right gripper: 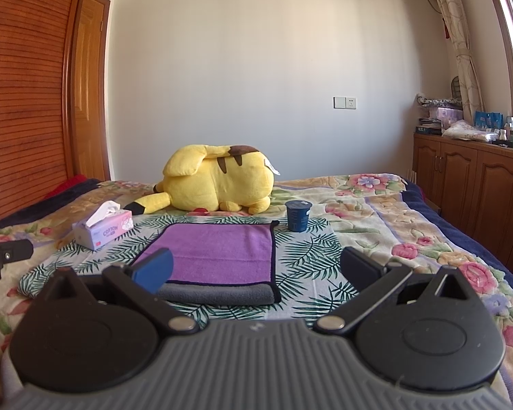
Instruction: Fold towel
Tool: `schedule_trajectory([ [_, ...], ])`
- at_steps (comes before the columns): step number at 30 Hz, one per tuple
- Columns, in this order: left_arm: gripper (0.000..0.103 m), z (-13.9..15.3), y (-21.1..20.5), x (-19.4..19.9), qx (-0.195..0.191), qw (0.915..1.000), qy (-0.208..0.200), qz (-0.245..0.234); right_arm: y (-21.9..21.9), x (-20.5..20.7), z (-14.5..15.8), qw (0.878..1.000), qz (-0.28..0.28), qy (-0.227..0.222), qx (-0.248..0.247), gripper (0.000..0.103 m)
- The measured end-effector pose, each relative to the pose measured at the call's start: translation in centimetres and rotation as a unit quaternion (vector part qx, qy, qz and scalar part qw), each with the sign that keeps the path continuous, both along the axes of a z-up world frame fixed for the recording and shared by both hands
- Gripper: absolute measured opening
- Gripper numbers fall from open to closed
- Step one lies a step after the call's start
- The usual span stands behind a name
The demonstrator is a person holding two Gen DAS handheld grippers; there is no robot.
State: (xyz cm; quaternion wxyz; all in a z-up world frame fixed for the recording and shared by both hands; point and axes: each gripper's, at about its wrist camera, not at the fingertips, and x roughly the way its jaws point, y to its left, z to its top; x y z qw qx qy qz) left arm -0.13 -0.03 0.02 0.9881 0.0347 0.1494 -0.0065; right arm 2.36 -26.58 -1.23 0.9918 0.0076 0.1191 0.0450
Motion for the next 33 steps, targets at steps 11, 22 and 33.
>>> schedule_trajectory([
  [11, 0.087, -0.18, 0.16, 0.07, 0.000, 1.0000, 0.001, 0.000, -0.02, 0.10, 0.10, 1.000, 0.000, 0.000, 0.000, 0.103],
  [22, 0.087, -0.19, 0.10, 0.09, 0.001, 1.0000, 0.002, 0.000, -0.06, 0.09, 0.07, 1.000, 0.000, 0.000, 0.000, 0.103],
  [33, 0.087, -0.19, 0.09, 0.08, 0.002, 1.0000, 0.002, 0.000, -0.07, 0.08, 0.10, 1.000, 0.000, 0.000, -0.001, 0.103],
])
